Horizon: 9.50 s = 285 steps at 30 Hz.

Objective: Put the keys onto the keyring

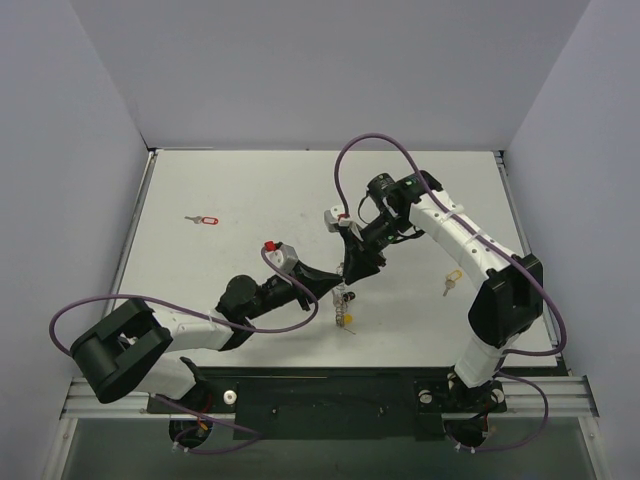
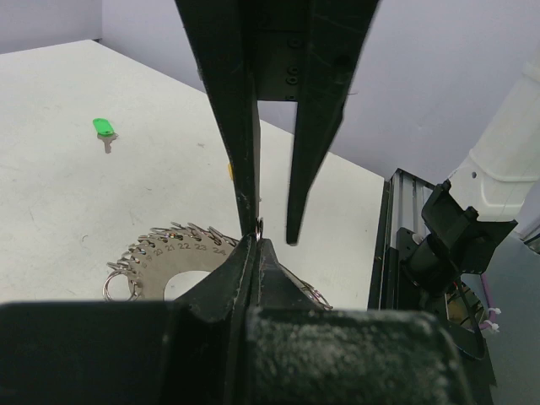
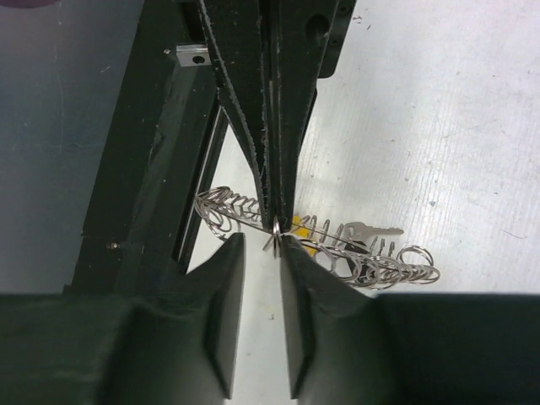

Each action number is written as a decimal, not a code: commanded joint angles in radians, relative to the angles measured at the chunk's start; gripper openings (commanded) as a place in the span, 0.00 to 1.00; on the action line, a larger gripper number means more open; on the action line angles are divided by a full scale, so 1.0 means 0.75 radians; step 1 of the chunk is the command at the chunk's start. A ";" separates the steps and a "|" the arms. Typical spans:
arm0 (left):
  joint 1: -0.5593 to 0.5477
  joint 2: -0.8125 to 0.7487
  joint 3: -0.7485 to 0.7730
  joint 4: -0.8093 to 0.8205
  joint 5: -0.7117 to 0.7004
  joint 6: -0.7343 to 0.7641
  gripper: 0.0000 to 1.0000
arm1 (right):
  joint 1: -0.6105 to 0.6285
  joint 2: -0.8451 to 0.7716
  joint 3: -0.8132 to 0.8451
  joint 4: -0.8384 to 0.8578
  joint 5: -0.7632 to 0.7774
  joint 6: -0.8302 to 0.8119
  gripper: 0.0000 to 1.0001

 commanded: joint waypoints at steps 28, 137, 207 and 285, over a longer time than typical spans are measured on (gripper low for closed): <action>-0.087 -0.428 0.021 -0.526 -0.138 0.437 0.50 | 0.280 0.175 0.494 -0.582 1.147 0.439 0.00; -0.092 0.081 0.066 0.124 -0.152 0.344 0.00 | -0.005 -0.082 0.182 -0.310 0.507 0.098 0.39; -0.088 -0.334 0.037 -0.505 -0.172 0.427 0.56 | 0.227 0.124 0.374 -0.498 1.063 0.167 0.00; -0.153 0.128 0.042 0.386 -0.412 0.327 0.00 | -0.122 -0.131 0.119 -0.204 0.340 -0.094 0.49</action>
